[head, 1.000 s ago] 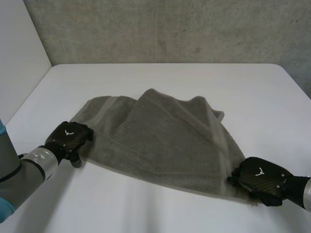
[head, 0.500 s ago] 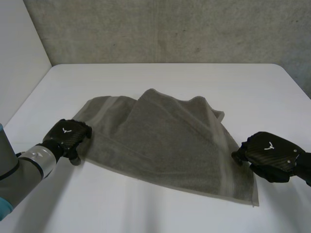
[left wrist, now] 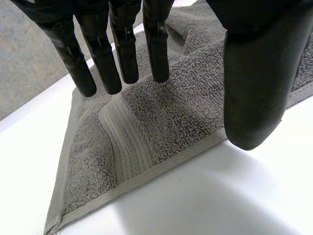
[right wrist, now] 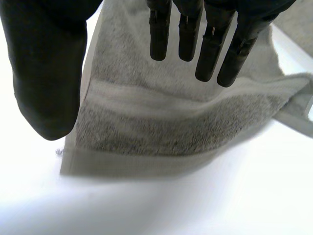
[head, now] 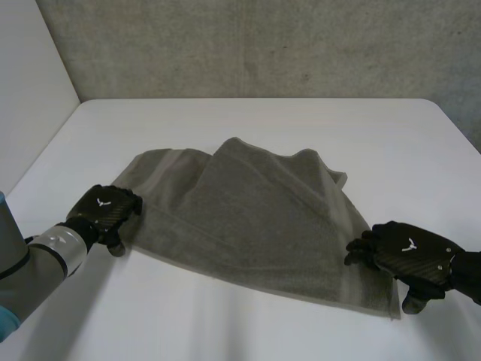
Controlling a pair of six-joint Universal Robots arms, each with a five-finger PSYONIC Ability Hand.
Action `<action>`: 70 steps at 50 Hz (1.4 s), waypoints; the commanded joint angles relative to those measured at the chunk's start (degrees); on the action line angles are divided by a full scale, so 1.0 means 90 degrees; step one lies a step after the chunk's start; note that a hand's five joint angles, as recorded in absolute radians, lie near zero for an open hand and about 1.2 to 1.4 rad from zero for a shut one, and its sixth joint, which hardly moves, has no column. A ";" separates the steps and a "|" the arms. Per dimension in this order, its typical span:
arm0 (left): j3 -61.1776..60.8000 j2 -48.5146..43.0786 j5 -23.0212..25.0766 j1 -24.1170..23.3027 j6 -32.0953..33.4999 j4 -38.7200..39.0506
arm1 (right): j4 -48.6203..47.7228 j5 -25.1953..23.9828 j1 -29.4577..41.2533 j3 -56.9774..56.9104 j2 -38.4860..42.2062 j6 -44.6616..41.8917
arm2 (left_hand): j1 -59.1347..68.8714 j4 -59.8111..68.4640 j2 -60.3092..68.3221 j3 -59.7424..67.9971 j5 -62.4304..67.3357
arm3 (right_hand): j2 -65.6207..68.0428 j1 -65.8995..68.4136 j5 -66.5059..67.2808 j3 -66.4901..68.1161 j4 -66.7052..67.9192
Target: Fold the towel.
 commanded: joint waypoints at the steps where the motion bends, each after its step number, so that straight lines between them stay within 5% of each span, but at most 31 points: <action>1: -0.0008 -0.0012 0.0000 0.0006 0.0000 0.0000 | 0.0045 0.0379 -0.0040 0.0117 0.0219 -0.0904 | -0.0109 -0.0116 -0.0088 -0.0139 0.0020 | 0.0307 0.0230 0.0420 0.0282 0.0311; 55: 0.0002 -0.0061 0.0000 -0.0003 0.0000 0.0000 | -0.0404 0.0086 -0.0294 0.0537 0.1049 -0.1656 | -0.0128 -0.0135 -0.0107 -0.0158 0.0001 | 0.2289 0.2211 0.2401 0.2264 0.2293; 62: -0.0008 -0.0051 0.0000 -0.0013 -0.0010 0.0000 | -0.0502 0.0086 -0.0275 0.0518 0.1156 -0.1646 | -0.0128 -0.0135 -0.0107 -0.0158 0.0001 | 0.3578 0.3500 0.3690 0.3553 0.3582; 66: 0.0002 -0.0051 0.0000 -0.0023 -0.0010 0.0000 | -0.0550 0.0096 -0.0265 0.0479 0.1205 -0.1597 | -0.0128 -0.0135 -0.0107 -0.0158 0.0001 | 0.6496 0.6418 0.6608 0.6471 0.6500; 70: 0.0002 -0.0051 0.0000 -0.0003 -0.0039 0.0000 | -0.0434 0.0057 -0.0255 0.0352 0.1118 -0.1432 | -0.0128 -0.0135 -0.0107 -0.0158 0.0001 | 0.6506 0.6428 0.6618 0.6481 0.6510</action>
